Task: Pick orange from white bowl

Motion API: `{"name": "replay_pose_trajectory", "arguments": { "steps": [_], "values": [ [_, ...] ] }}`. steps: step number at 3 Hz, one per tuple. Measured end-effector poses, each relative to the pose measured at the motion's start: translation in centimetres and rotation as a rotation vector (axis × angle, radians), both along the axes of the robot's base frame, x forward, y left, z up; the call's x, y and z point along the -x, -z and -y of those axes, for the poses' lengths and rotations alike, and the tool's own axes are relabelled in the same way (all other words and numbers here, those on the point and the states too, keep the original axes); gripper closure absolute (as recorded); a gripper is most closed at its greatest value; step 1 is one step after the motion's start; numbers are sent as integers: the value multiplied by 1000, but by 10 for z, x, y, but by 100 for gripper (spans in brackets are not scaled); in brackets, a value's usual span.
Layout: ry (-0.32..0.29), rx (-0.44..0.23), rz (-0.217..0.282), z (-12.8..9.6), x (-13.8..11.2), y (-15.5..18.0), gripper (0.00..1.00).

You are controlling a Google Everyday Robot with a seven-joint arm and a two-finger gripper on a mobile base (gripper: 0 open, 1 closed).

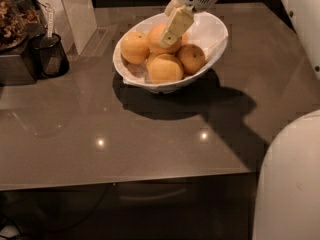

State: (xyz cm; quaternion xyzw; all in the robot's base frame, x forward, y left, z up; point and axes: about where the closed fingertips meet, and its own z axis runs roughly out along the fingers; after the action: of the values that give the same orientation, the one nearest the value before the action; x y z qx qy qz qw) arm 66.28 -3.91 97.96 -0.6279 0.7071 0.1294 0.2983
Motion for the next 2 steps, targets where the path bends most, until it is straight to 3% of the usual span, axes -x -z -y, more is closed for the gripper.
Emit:
{"name": "replay_pose_trajectory", "arguments": {
  "steps": [2],
  "values": [
    [-3,13,-39,-3,-11,19,29]
  ]
}}
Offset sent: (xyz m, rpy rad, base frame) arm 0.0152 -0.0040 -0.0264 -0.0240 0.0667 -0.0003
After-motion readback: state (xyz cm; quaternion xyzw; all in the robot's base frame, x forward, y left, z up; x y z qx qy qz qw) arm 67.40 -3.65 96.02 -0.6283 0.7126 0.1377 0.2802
